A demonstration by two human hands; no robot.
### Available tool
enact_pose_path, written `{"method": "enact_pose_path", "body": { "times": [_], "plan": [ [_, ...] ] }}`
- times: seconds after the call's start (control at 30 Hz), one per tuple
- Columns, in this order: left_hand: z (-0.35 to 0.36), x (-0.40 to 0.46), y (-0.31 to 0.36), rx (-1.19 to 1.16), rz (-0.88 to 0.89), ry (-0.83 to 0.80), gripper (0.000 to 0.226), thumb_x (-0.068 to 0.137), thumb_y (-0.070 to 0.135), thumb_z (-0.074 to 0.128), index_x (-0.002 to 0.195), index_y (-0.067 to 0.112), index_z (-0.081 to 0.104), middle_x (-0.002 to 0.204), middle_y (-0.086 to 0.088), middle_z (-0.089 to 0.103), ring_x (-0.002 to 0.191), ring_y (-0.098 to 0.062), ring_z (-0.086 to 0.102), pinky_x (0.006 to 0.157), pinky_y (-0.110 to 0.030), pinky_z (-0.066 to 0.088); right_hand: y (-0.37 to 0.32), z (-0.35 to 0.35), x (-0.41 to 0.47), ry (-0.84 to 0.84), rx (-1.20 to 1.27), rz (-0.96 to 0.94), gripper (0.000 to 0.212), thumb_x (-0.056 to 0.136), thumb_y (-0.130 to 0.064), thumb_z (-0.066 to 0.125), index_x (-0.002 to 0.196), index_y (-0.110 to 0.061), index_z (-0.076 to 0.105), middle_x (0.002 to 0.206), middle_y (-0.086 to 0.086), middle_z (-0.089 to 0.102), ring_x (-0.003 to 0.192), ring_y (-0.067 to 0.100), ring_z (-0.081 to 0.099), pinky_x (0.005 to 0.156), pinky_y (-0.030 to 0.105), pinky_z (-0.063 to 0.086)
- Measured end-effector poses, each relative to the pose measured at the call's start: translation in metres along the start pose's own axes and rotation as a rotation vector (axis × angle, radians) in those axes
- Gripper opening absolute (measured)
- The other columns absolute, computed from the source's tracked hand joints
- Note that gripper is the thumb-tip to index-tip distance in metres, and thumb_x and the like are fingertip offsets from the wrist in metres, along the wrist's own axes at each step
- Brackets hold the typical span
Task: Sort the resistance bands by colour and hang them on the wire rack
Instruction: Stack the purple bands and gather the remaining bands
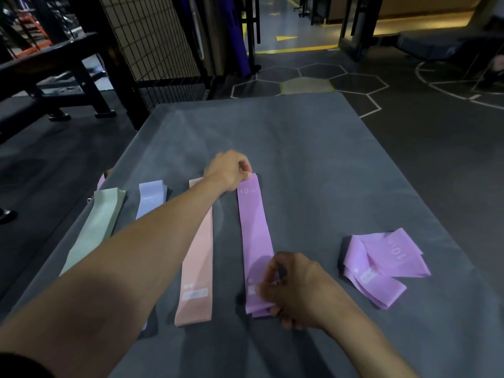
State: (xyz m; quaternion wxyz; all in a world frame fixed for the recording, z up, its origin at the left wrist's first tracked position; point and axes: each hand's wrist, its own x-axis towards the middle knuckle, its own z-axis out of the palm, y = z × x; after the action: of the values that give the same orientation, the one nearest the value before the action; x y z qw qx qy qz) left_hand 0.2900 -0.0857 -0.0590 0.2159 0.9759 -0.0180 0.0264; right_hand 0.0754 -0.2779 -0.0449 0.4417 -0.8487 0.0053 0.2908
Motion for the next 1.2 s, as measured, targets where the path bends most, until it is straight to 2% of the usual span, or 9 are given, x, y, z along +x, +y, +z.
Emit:
{"method": "enact_pose_path", "body": {
  "times": [0.27,0.57,0.73,0.93,1.1,1.2],
  "plan": [
    [0.002,0.000,0.002,0.045,0.011,-0.002,0.017,0.085,0.023,0.074,0.073,0.032,0.066,0.091,0.007,0.074,0.090,-0.020,0.069,0.087,-0.038,0.057,0.001,-0.007,-0.003,-0.021,-0.022,-0.010,0.016,0.088,-0.018,0.071,0.092,-0.021,0.055,0.056,0.000,0.065,0.039,0.015,0.053,0.039,0.020,0.041],
    [-0.001,-0.003,0.002,0.100,0.043,-0.007,0.013,0.090,0.026,0.070,0.082,0.034,0.063,0.097,0.008,0.071,0.094,-0.020,0.067,0.087,-0.039,0.057,-0.001,-0.005,-0.004,-0.036,-0.087,0.002,0.018,0.087,-0.027,0.073,0.090,-0.020,0.056,0.060,-0.001,0.069,0.040,0.011,0.057,0.043,0.019,0.042],
    [0.000,-0.006,0.004,0.176,0.064,-0.007,0.001,0.090,0.030,0.068,0.091,0.031,0.068,0.103,0.008,0.072,0.096,-0.022,0.066,0.084,-0.036,0.055,-0.004,-0.009,-0.008,-0.057,-0.073,-0.005,0.019,0.089,-0.030,0.071,0.086,-0.017,0.058,0.054,-0.001,0.064,0.034,0.010,0.050,0.036,0.015,0.036],
    [0.000,-0.011,0.010,0.336,0.128,0.024,0.009,0.095,0.032,0.060,0.099,0.029,0.068,0.113,0.002,0.061,0.103,-0.026,0.061,0.079,-0.034,0.046,-0.004,-0.023,-0.015,-0.068,-0.078,-0.063,0.021,0.092,-0.038,0.064,0.088,-0.018,0.068,0.056,0.001,0.063,0.034,0.010,0.045,0.036,0.014,0.032],
    [-0.008,-0.027,0.031,0.277,0.270,0.132,0.020,0.097,0.034,0.058,0.116,0.027,0.063,0.117,0.001,0.055,0.111,-0.025,0.055,0.084,-0.041,0.051,0.000,-0.043,-0.018,0.005,-0.030,-0.065,0.018,0.096,-0.039,0.059,0.096,-0.024,0.068,0.052,-0.002,0.063,0.038,0.010,0.047,0.041,0.018,0.036],
    [-0.012,-0.047,0.057,0.109,0.453,0.113,0.010,0.093,0.032,0.066,0.102,0.027,0.067,0.101,0.007,0.060,0.094,-0.017,0.060,0.080,-0.038,0.052,0.008,-0.063,-0.017,0.144,0.017,-0.051,0.014,0.095,-0.032,0.060,0.095,-0.022,0.068,0.051,-0.002,0.065,0.040,0.012,0.048,0.044,0.020,0.037]
  ]
}}
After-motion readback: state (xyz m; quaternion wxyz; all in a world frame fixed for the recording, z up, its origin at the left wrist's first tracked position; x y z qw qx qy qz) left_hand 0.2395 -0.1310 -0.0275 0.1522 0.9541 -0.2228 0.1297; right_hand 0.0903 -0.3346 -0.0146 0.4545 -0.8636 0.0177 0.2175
